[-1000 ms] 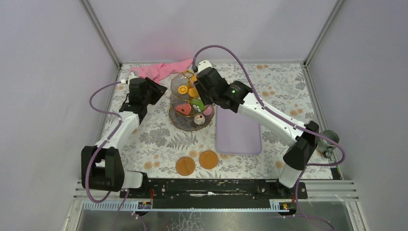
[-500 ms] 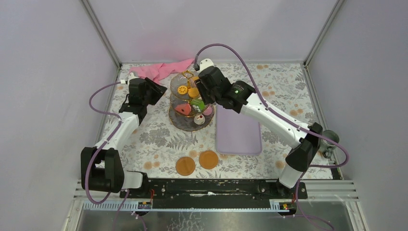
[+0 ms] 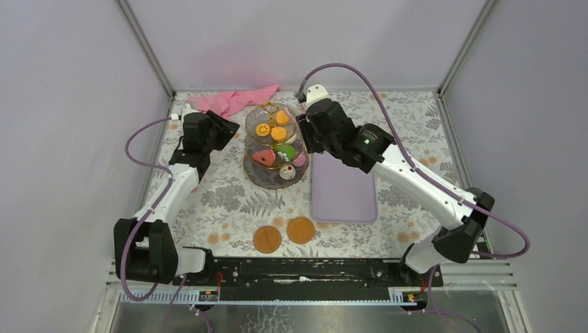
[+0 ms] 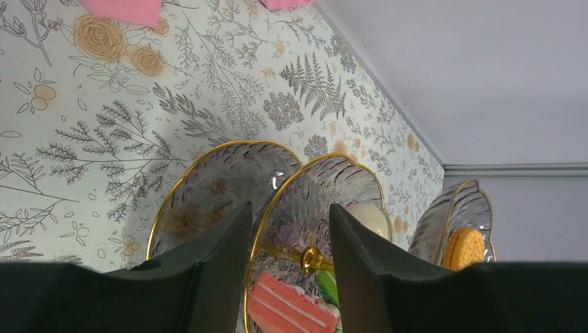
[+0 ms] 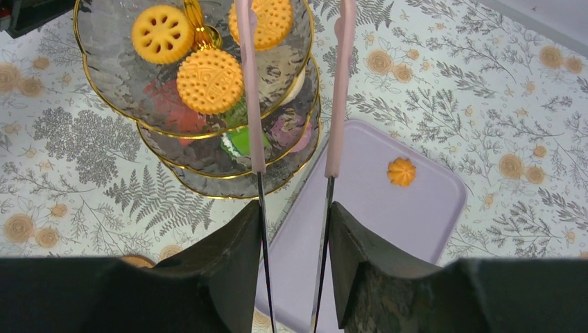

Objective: Serve the afternoon tea
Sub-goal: Place the desert on the desert table, then adjust the desert table at the center of the board.

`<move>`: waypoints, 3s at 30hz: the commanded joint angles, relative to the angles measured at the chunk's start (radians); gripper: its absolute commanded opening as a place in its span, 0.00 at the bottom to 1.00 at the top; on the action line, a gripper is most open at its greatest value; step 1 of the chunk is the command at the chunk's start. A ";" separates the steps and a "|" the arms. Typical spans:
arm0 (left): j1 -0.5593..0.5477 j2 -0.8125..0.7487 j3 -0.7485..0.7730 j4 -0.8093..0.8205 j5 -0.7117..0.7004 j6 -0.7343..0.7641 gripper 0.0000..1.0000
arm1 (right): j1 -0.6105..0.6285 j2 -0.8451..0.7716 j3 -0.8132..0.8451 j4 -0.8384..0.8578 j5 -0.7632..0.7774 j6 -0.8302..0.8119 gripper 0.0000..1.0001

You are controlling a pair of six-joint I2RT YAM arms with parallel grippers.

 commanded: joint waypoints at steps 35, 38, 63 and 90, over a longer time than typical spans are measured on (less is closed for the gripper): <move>-0.149 -0.168 -0.252 0.044 -0.064 -0.036 0.56 | -0.159 -0.181 -0.556 0.115 0.149 0.235 0.46; -0.149 -0.159 -0.252 0.051 -0.073 -0.031 0.54 | -0.177 -0.145 -0.562 0.125 0.131 0.241 0.47; -0.149 -0.082 -0.236 0.084 -0.095 -0.033 0.33 | -0.285 0.041 -0.603 0.204 0.037 0.258 0.49; -0.147 -0.060 -0.188 0.050 -0.185 -0.001 0.22 | -0.327 0.140 -0.597 0.243 -0.017 0.228 0.31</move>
